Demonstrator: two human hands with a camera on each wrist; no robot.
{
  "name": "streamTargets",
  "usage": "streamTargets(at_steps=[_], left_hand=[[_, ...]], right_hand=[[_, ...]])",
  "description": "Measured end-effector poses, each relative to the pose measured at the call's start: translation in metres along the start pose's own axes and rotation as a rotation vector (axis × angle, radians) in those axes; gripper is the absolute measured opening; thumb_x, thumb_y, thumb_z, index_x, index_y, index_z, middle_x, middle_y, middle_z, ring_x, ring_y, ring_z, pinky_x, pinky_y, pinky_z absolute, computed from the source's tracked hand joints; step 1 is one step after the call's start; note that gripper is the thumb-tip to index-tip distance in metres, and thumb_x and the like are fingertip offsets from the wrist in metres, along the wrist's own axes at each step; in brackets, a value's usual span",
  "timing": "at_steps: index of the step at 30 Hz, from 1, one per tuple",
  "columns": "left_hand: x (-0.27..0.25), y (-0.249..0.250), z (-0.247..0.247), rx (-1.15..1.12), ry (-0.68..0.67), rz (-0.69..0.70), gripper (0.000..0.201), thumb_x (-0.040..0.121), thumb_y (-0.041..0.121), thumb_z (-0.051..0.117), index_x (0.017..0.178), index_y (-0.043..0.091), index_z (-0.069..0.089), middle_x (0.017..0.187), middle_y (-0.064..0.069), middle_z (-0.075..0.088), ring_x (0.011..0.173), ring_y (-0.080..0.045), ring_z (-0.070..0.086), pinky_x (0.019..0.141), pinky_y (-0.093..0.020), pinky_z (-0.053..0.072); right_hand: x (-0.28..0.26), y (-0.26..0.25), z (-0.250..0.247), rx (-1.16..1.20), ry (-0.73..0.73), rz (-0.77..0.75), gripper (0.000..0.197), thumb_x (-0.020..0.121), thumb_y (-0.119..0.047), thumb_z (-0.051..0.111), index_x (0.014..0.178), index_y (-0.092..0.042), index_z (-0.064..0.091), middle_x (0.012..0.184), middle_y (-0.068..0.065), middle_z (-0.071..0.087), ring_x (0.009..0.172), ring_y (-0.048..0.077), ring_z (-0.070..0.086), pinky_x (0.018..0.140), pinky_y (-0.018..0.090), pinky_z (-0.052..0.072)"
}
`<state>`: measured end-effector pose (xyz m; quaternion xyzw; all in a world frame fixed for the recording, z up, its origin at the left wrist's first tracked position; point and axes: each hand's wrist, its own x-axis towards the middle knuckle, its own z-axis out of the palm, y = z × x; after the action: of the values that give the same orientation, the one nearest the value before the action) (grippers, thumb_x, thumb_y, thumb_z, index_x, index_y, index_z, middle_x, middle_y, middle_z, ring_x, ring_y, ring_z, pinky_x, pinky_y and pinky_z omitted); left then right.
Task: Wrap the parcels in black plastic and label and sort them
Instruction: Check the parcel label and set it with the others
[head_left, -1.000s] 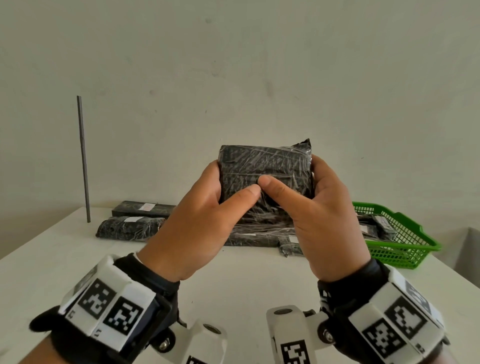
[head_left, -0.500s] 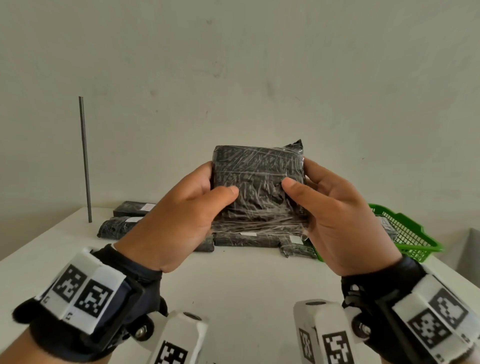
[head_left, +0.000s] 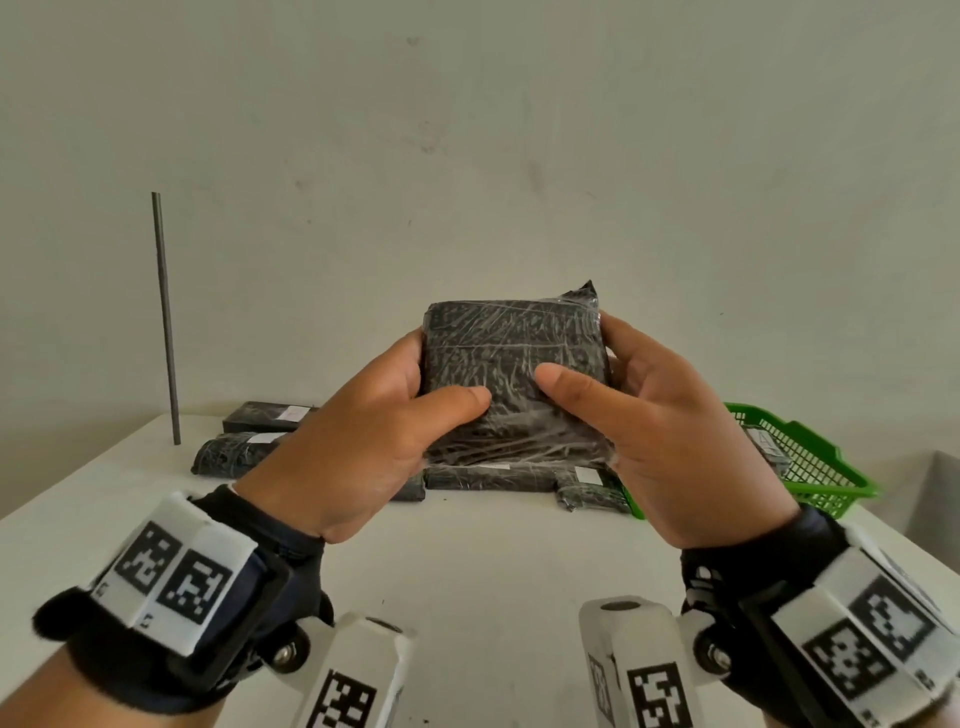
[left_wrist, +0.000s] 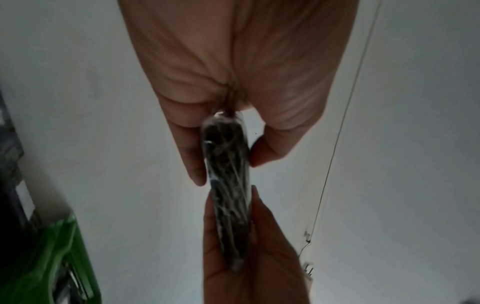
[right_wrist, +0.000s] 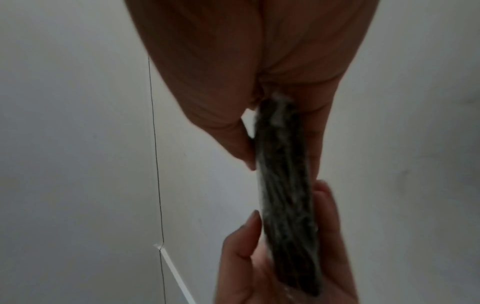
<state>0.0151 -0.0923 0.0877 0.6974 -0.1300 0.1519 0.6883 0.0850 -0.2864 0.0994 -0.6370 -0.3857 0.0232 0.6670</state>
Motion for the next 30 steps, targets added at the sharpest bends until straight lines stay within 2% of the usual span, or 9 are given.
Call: streamTargets(at_steps=[5,9,11,14,19,22,25,28,30], left_hand=[[0.005,-0.006,-0.002,-0.058,0.139,0.022,0.054,0.082,0.017,0.08,0.133,0.019,0.06,0.119,-0.003,0.076,0.108,-0.019,0.074,0.083,-0.026,0.06],[0.01,-0.005,-0.007,-0.192,0.211,-0.119,0.043,0.077,0.022,0.07,0.114,0.001,0.072,0.102,-0.013,0.076,0.083,-0.021,0.075,0.067,-0.028,0.063],[0.011,-0.005,-0.012,-0.197,0.208,-0.168,0.043,0.075,0.023,0.072,0.109,-0.003,0.074,0.096,-0.015,0.076,0.079,-0.022,0.074,0.067,-0.028,0.064],[0.008,-0.006,-0.01,-0.193,0.155,-0.22,0.038,0.075,0.026,0.071,0.101,0.0,0.079,0.1,-0.016,0.078,0.083,-0.022,0.076,0.077,-0.03,0.064],[0.003,-0.007,0.005,-0.154,0.124,-0.12,0.039,0.078,0.057,0.063,0.103,0.03,0.074,0.101,0.023,0.077,0.115,0.004,0.062,0.121,-0.037,0.026],[0.005,-0.014,0.009,0.078,0.137,0.055,0.046,0.085,0.068,0.064,0.119,0.037,0.069,0.12,0.016,0.073,0.121,0.007,0.06,0.111,-0.021,0.036],[0.004,-0.015,0.013,0.216,0.219,0.144,0.022,0.092,0.057,0.062,0.101,0.036,0.061,0.089,0.031,0.07,0.086,0.022,0.061,0.076,-0.001,0.045],[0.006,-0.014,0.013,0.218,0.234,0.186,0.019,0.09,0.048,0.055,0.094,0.029,0.06,0.079,0.024,0.068,0.079,0.01,0.063,0.074,-0.007,0.049],[0.006,-0.015,0.014,0.222,0.204,0.239,0.039,0.09,0.051,0.055,0.09,0.012,0.057,0.084,-0.007,0.06,0.085,-0.023,0.06,0.079,-0.029,0.049]], right_hand=[[-0.002,-0.001,0.003,0.079,-0.014,0.108,0.03,0.101,-0.01,0.063,0.131,-0.009,0.064,0.121,0.011,0.078,0.113,0.027,0.075,0.101,0.046,0.059],[-0.013,-0.004,0.0,-0.458,-0.163,0.068,0.109,0.077,-0.074,0.072,0.162,-0.055,0.006,0.155,-0.038,0.025,0.125,-0.036,0.027,0.108,0.01,0.033],[-0.016,-0.004,-0.002,-0.681,-0.223,-0.009,0.106,0.068,-0.078,0.078,0.15,-0.072,0.013,0.155,-0.04,0.013,0.143,-0.019,0.023,0.111,0.014,0.027],[-0.011,0.003,-0.008,-0.744,-0.189,-0.13,0.065,0.077,-0.05,0.082,0.135,-0.057,0.054,0.16,-0.029,0.032,0.154,-0.004,0.024,0.125,0.03,0.032],[-0.004,0.013,-0.007,-0.452,-0.016,-0.174,0.026,0.088,-0.018,0.082,0.11,-0.025,0.071,0.104,-0.012,0.077,0.101,0.007,0.072,0.089,0.033,0.059],[-0.002,0.015,-0.001,-0.338,0.049,-0.164,0.022,0.092,-0.03,0.08,0.103,-0.019,0.064,0.094,-0.001,0.075,0.091,0.02,0.072,0.087,0.045,0.058],[-0.004,0.014,0.007,-0.114,-0.007,-0.105,0.032,0.086,-0.036,0.078,0.104,-0.015,0.061,0.085,0.004,0.066,0.082,0.02,0.062,0.077,0.037,0.052],[-0.005,0.011,0.015,-0.026,0.074,-0.084,0.025,0.086,-0.041,0.071,0.089,-0.018,0.062,0.072,0.0,0.051,0.068,0.018,0.045,0.062,0.025,0.039],[-0.002,0.012,0.018,-0.025,0.139,-0.075,0.022,0.086,-0.037,0.068,0.081,-0.017,0.06,0.069,0.004,0.046,0.065,0.021,0.041,0.063,0.03,0.037]])
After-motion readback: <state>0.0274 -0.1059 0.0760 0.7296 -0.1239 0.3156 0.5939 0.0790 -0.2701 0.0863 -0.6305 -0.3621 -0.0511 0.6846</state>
